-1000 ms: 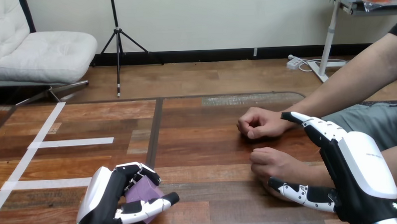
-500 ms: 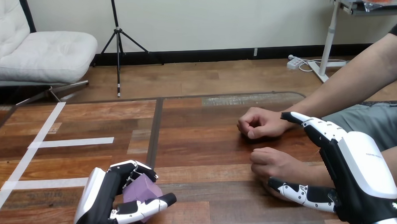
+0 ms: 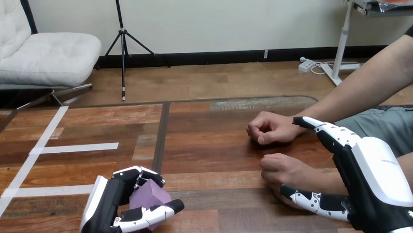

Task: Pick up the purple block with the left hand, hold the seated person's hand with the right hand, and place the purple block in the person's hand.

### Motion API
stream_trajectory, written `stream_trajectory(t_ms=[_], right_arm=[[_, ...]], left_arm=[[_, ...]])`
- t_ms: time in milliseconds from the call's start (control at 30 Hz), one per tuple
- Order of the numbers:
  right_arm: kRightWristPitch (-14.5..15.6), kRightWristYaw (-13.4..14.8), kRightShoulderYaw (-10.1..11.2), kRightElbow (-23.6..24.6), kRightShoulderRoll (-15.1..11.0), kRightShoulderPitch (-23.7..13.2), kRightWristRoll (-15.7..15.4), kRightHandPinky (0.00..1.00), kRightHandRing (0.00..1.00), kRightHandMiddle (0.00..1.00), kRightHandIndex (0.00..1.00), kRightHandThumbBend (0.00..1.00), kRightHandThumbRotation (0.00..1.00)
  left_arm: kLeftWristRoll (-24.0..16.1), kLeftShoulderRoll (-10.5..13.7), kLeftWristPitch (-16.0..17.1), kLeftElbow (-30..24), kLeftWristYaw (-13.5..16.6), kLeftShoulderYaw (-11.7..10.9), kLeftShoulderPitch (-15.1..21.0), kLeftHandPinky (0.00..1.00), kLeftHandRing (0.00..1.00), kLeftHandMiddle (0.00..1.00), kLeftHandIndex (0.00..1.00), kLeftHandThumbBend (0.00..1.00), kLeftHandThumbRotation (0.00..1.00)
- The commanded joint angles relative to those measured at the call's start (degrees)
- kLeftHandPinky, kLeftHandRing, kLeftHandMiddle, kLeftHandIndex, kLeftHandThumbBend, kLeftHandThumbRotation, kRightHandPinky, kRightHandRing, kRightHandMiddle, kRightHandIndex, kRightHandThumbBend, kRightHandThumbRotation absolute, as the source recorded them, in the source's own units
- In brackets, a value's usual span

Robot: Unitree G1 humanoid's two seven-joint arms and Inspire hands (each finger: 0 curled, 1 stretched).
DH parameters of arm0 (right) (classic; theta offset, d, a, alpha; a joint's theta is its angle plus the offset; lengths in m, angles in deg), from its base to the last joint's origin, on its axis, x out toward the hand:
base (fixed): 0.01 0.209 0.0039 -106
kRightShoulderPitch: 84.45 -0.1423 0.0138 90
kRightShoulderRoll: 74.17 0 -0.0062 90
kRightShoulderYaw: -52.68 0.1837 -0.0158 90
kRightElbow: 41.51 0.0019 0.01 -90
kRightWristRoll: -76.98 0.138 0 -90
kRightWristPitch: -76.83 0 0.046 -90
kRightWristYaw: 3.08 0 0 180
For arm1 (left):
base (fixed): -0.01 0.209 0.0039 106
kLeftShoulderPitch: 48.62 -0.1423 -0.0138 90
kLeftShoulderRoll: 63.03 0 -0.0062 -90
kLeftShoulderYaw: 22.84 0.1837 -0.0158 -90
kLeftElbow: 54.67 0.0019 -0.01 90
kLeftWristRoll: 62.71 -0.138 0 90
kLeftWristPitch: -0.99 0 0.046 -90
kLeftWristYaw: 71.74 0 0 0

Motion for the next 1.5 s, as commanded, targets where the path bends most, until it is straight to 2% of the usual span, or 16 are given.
stream_trajectory(t_ms=[0,500,1000,1200,1300,1467], right_arm=[[-0.23,0.13,0.2,2.47,-0.52,-3.12,0.28,0.88,0.86,0.84,0.84,0.71,0.14],[-0.2,0.28,0.08,2.4,-0.34,-3.26,0.29,0.88,0.86,0.84,0.84,0.71,0.13],[-0.11,0.19,0.1,2.35,-0.21,-3.17,0.67,0.88,0.86,0.84,0.84,0.71,0.14],[-0.41,0.39,0.15,2.09,-0.37,-3.16,0.64,0.88,0.86,0.84,0.84,0.71,0.14],[-0.26,0.25,0.18,2.19,-0.36,-3.11,0.71,0.88,0.86,0.84,0.84,0.71,0.14],[-0.38,0.38,0.22,2.1,-0.37,-3.13,0.74,0.88,0.86,0.84,0.84,0.71,0.14]], left_arm=[[1.79,-1.12,2.6,0.25,-0.65,-1.79,4.73,0.32,0.38,0.45,0.47,0.86,0.19],[5.8,-2.5,4.78,2.1,-4.88,-3.63,5.29,0.33,0.39,0.45,0.47,0.87,0.17],[9.28,-3.73,5.02,2.71,-9.18,-4.98,5.48,0.33,0.39,0.45,0.47,0.88,0.16],[11.88,-4.5,4.82,2.64,-11.87,-5.7,5.49,0.33,0.39,0.46,0.47,0.88,0.16],[14.47,-5.09,4.83,2.7,-14.17,-6.12,5.61,0.33,0.39,0.46,0.47,0.89,0.15],[18.89,-6.17,2.88,1.9,-17.69,-6.99,5.51,0.33,0.39,0.46,0.47,0.91,0.13]])
